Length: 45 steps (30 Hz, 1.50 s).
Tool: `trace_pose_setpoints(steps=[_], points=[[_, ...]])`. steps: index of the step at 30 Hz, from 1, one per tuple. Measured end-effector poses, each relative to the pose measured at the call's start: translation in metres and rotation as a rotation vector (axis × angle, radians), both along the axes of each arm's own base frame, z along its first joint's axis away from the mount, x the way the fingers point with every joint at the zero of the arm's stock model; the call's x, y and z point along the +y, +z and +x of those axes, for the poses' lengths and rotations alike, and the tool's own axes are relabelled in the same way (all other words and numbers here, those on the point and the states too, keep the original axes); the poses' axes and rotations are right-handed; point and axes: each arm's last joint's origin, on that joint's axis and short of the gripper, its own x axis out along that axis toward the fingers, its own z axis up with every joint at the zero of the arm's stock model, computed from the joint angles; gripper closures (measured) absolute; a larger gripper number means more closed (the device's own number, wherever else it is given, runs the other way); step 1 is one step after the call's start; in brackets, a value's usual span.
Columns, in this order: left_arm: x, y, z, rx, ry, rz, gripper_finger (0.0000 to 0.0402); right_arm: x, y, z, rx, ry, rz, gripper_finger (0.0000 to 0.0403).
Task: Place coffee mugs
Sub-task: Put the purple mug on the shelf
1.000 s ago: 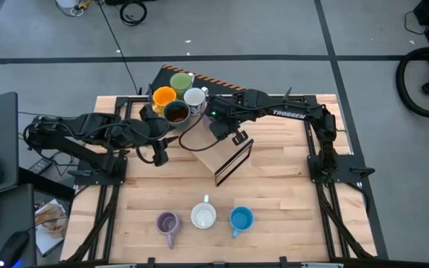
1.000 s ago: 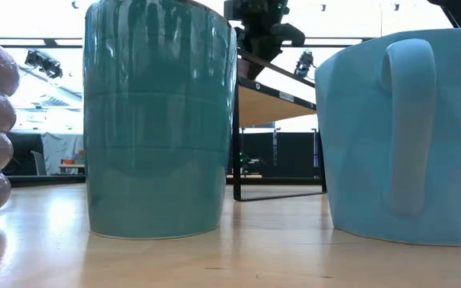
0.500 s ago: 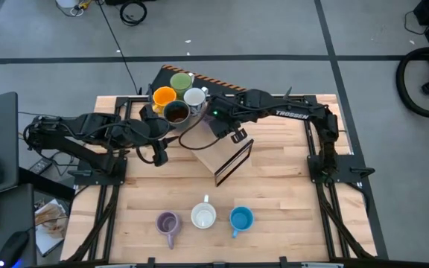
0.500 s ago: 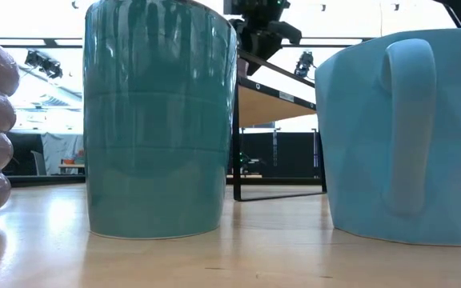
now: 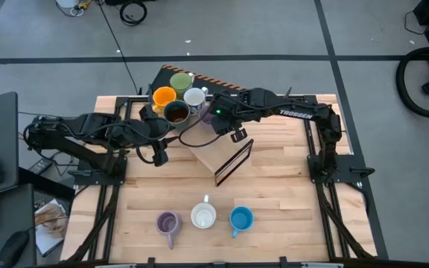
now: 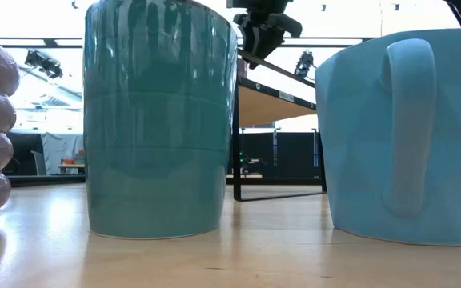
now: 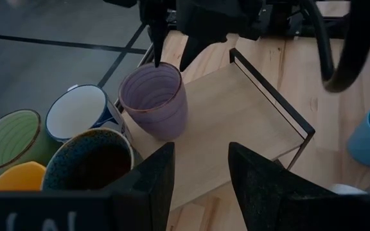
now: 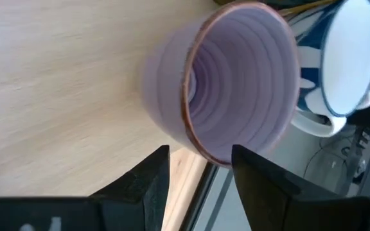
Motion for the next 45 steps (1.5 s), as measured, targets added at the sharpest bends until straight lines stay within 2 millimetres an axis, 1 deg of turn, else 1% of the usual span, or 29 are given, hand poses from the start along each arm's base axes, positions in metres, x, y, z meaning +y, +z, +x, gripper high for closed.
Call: trace_pose_setpoints(steps=[3,7,10,13,17,21,25,28,30,34,37,41,45], points=[[0.0,0.0,0.0,0.0,0.0,0.0,0.0248,0.001,0.005,-0.005,-0.014,-0.024,-0.009,0.0229],[0.0,-0.001,-0.001,0.026,-0.01,0.018,0.0248,0.004,0.02,-0.016,-0.065,-0.068,-0.02,0.0229],[0.0,-0.003,-0.002,0.058,-0.027,0.044,0.0248,0.008,0.032,-0.025,-0.122,-0.103,-0.001,0.0229],[-0.001,-0.005,-0.002,0.087,-0.086,0.042,0.0248,0.013,0.038,-0.034,-0.141,-0.136,0.05,0.0229],[-0.01,-0.014,0.0,0.125,-0.259,-0.083,0.0248,0.03,0.04,-0.046,-0.103,-0.151,0.169,0.0229],[-0.021,-0.03,0.001,0.164,-0.299,-0.233,0.0248,0.05,0.043,-0.057,-0.077,-0.186,0.225,0.0232],[-0.036,-0.054,-0.001,0.229,-0.272,-0.401,0.0248,0.069,0.046,-0.069,-0.048,-0.222,0.258,0.0233],[-0.052,-0.072,-0.005,0.292,-0.27,-0.512,0.0248,0.084,0.055,-0.085,-0.069,-0.264,0.225,0.0234],[-0.062,-0.083,-0.006,0.304,-0.273,-0.559,0.0248,0.094,0.063,-0.096,-0.118,-0.278,0.197,0.0234],[-0.079,-0.097,-0.002,0.238,-0.291,-0.631,0.0248,0.108,0.077,-0.113,-0.218,-0.282,0.212,0.0234],[-0.09,-0.105,0.004,0.201,-0.28,-0.674,0.0249,0.115,0.083,-0.122,-0.264,-0.298,0.216,0.0234],[-0.109,-0.114,0.013,0.247,-0.273,-0.667,0.0257,0.121,0.083,-0.131,-0.297,-0.321,0.184,0.0234],[-0.127,-0.119,0.026,0.282,-0.294,-0.643,0.026,0.124,0.069,-0.139,-0.313,-0.361,0.122,0.0234]])
